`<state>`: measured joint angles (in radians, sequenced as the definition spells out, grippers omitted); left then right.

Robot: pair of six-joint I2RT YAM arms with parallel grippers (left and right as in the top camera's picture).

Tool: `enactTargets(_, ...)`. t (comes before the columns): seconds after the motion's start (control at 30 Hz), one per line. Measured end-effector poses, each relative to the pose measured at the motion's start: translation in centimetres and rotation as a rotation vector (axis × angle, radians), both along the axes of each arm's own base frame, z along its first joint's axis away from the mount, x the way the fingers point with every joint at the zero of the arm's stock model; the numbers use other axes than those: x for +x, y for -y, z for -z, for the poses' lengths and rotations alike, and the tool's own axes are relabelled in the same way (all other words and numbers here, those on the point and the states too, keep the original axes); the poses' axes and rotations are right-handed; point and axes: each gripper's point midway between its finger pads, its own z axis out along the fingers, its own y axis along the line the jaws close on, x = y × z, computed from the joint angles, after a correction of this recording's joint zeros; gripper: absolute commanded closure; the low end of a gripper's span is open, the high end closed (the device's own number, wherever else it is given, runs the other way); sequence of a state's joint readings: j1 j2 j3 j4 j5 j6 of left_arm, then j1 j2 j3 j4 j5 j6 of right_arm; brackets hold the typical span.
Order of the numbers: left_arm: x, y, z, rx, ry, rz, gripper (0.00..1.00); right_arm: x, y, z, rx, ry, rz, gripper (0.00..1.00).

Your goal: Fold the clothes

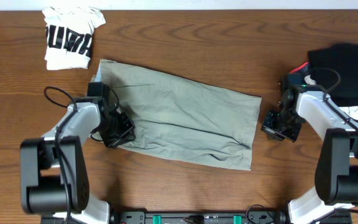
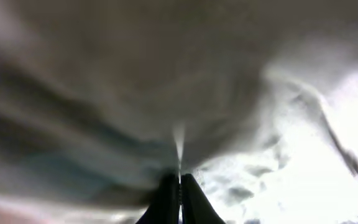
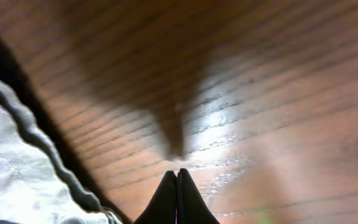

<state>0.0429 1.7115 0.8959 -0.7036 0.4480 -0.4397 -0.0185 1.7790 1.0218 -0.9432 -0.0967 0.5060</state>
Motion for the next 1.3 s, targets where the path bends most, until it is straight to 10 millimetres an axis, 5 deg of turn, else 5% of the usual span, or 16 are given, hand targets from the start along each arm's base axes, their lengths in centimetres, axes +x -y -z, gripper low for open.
enactTargets(0.23, 1.4, -0.4, -4.1, 0.029, 0.171, 0.0, 0.94, 0.7, -4.2, -2.3, 0.256, 0.091, -0.125, 0.99)
enactTargets(0.57, 2.1, 0.2, -4.9, 0.001, 0.218, 0.009, 0.94, 0.7, -11.2, -4.0, 0.439, 0.187, -0.378, 0.99)
enactTargets(0.87, 2.9, 7.8, -6.6, -0.159, 0.334, 0.201, 0.94, 2.2, -13.8, -3.7, 0.39, 0.261, -0.405, 0.99)
enactTargets(1.1, -0.5, 14.9, -7.1, -0.237, 0.3, 0.357, 0.94, 1.7, -14.2, -3.4, 0.372, 0.238, -0.38, 0.99)
enactTargets(1.3, -0.8, 16.8, -6.6, -0.2, 0.309, 0.36, 0.94, 0.5, -13.8, -2.0, 0.354, 0.205, -0.351, 0.99)
